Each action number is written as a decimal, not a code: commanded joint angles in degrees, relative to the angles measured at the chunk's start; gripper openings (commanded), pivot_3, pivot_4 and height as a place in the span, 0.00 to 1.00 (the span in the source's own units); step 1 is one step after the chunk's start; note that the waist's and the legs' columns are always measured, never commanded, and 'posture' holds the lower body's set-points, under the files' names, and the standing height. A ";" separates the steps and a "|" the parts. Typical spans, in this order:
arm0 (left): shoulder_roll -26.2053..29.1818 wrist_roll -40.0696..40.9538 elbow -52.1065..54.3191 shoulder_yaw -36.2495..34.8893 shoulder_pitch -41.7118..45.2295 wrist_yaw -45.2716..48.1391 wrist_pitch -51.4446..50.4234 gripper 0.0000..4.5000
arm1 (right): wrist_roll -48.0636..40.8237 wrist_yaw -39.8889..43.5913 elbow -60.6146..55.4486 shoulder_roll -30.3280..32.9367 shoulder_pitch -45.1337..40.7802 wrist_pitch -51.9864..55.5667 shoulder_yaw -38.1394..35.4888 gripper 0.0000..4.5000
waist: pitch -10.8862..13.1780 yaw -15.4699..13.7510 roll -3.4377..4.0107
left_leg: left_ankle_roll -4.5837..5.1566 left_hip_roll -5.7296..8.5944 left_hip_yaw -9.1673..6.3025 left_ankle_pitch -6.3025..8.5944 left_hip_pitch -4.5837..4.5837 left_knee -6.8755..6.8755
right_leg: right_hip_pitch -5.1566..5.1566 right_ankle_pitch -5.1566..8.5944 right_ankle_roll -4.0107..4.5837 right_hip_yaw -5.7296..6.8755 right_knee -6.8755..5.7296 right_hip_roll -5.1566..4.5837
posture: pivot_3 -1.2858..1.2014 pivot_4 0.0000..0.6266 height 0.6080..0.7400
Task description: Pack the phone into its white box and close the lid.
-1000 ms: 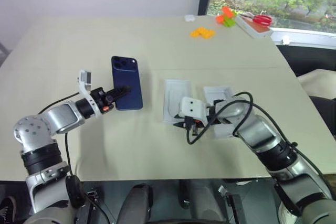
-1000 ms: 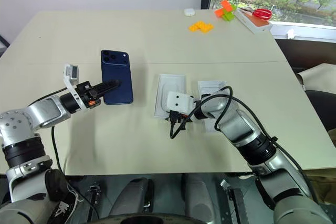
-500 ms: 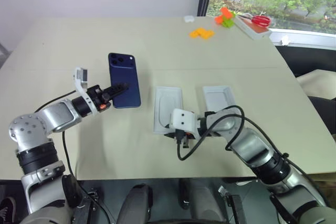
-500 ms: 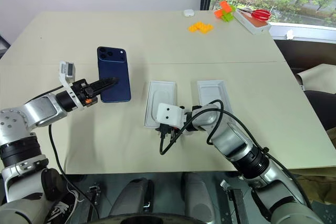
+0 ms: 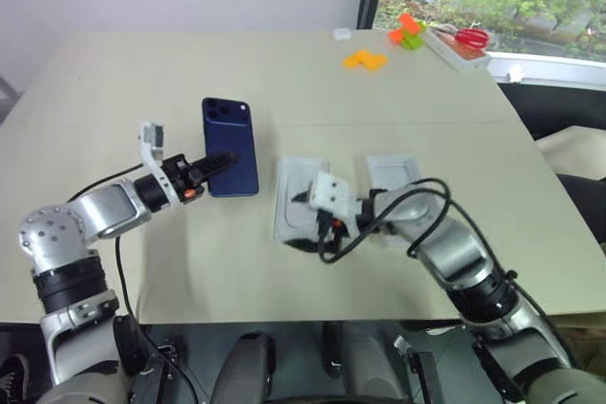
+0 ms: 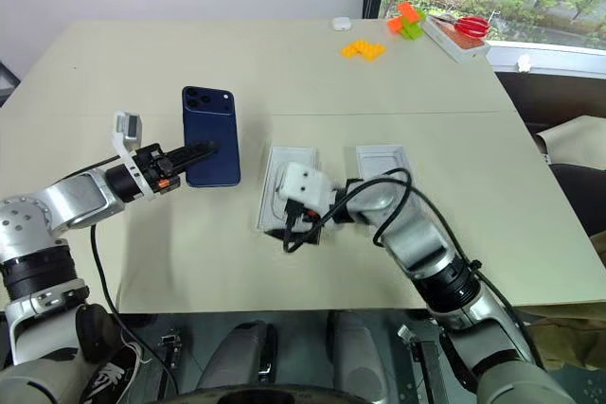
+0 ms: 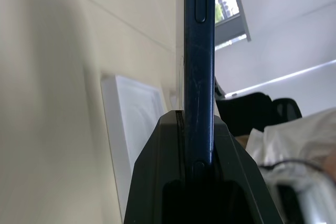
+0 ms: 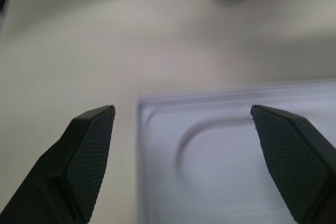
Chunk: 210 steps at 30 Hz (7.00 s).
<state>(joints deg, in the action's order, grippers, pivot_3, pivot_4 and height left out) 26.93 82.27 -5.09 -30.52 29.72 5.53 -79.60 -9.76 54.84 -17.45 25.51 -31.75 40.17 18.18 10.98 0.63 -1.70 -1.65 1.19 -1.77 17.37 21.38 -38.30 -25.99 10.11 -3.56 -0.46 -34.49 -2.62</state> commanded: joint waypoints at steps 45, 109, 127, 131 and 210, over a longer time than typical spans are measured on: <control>-8.71 12.97 -1.98 25.05 -1.96 -18.61 11.96 0.00 | -10.62 4.14 1.51 15.31 9.37 -17.79 -16.34 0.99 | 0.00 -0.04 0.02 | 0.19 0.10 0.12 -0.14 -0.56 -0.04 | 0.69 0.00 0.06 -0.15 0.16 0.04 | 0.52 0.24 1.00; 1.72 0.03 9.53 24.67 -0.14 -6.08 21.23 0.01 | -8.44 -6.14 3.18 4.38 6.81 -15.46 -11.71 0.01 | 0.02 0.02 0.04 | 0.36 0.06 0.12 -0.04 -0.91 0.07 | 1.10 0.23 0.09 -0.12 0.37 0.01 | 0.52 0.24 1.00; 21.88 -29.06 13.65 26.16 -7.64 51.53 39.41 0.98 | -12.93 -24.37 -12.39 8.61 1.63 30.30 -18.94 0.98 | 0.06 0.19 0.10 | 0.41 -0.04 0.22 -0.01 -0.28 0.15 | 0.41 0.29 0.13 -0.15 0.36 0.07 | 0.52 0.24 1.00; 22.66 -35.32 12.21 26.17 -8.19 59.52 48.02 0.98 | -10.96 -30.27 -13.38 5.93 0.15 36.36 -18.24 0.98 | 0.07 -0.02 0.12 | 0.44 0.00 0.23 0.00 0.06 0.09 | 0.10 0.27 0.14 -0.13 0.36 -0.01 | 0.52 0.24 1.00; 11.73 -40.67 16.22 22.85 -10.76 54.43 53.06 1.00 | -47.91 -64.60 -5.08 10.07 -4.06 52.33 -17.00 0.52 | 0.05 0.36 0.12 | 0.67 -0.03 0.26 0.12 0.03 0.05 | 0.15 0.16 -0.19 -0.15 0.28 0.02 | 0.52 0.24 1.00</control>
<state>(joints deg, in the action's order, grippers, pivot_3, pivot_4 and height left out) 38.78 41.67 9.19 -6.50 18.77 60.38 -27.18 -56.11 -8.21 -22.56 34.93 -34.61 92.11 1.31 11.03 0.99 -1.58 -0.98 1.17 -1.51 17.50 21.41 -38.26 -25.83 10.26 -3.75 -0.61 -34.21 -2.60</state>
